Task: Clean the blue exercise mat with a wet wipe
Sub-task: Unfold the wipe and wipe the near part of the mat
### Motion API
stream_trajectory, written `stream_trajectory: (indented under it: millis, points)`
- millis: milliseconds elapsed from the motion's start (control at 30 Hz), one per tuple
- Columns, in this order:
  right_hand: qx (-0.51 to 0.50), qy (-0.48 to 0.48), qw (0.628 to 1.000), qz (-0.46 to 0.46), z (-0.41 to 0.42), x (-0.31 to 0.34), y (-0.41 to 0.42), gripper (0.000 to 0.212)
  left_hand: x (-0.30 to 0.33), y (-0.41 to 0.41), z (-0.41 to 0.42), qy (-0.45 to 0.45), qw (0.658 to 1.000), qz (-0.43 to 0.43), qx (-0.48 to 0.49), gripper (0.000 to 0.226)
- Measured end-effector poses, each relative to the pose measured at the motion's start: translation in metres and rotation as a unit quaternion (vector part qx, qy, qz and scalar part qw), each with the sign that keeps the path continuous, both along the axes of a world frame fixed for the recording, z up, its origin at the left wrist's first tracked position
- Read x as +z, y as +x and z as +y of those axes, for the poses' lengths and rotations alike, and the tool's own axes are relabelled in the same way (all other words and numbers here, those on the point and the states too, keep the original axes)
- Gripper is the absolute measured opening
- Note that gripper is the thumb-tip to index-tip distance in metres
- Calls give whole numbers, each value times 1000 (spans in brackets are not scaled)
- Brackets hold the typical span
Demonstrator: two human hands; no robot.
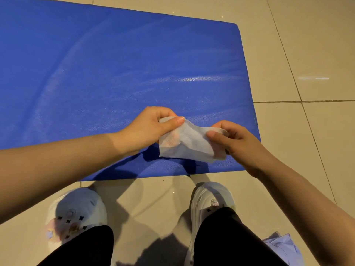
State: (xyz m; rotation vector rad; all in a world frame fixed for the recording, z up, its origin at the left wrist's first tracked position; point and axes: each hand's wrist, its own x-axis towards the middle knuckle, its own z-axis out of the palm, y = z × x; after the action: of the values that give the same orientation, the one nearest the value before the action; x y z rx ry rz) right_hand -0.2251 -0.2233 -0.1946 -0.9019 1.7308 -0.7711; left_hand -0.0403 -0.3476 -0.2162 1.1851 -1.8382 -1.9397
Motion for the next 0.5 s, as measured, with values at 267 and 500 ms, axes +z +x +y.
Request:
stream_trajectory:
  millis: [267, 500]
  points:
    - [-120, -233, 961, 93, -25, 17, -41, 18, 39, -46, -32, -251, 967, 27, -41, 22]
    - [51, -148, 946, 284, 20, -55, -44, 10, -21, -26, 4, -264, 912, -127, -288, 24]
